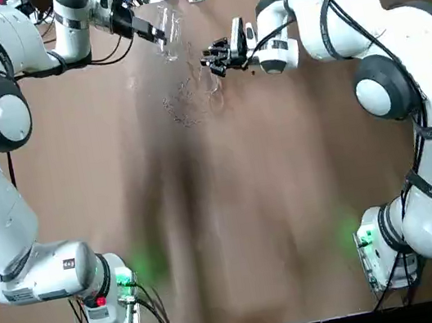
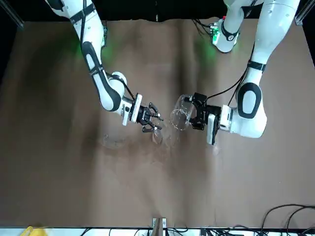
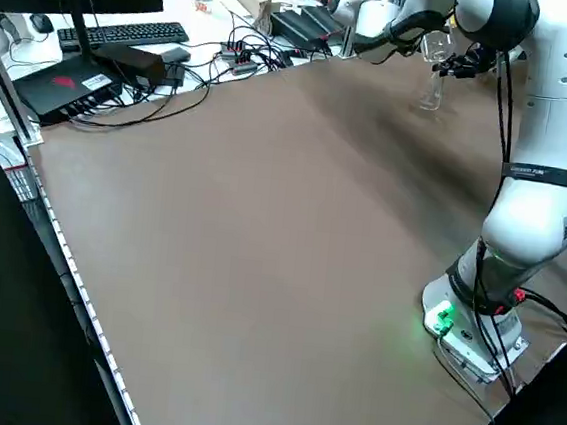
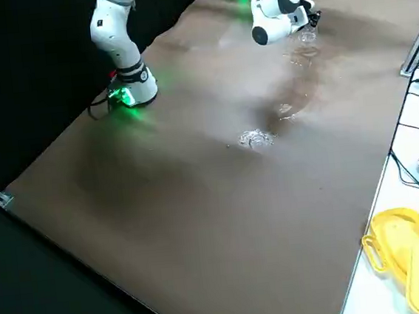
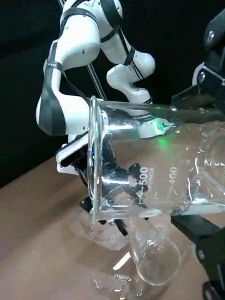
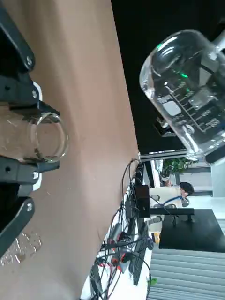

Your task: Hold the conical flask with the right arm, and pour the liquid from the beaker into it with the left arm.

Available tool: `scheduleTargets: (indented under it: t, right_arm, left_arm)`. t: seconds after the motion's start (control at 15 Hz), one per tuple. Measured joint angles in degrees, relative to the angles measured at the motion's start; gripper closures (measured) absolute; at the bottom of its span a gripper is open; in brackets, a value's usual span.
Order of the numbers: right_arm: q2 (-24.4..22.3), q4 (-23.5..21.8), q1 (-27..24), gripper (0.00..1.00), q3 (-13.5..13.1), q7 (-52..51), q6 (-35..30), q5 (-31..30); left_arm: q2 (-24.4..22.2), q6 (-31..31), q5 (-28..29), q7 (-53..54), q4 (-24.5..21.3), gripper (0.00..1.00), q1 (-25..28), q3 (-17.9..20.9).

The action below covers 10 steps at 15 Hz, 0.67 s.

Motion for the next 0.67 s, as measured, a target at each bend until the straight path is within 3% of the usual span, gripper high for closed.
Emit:
scheduleTargets:
  t: [0.67]
  right_arm:
    - [1.0,0.0,0.8,0.61,-0.2,-0.2,0.5,0.5]
  left_arm:
    - [0.0,-1.4,2.6,-8.3,-0.1,0.04,-1.3,-2.9]
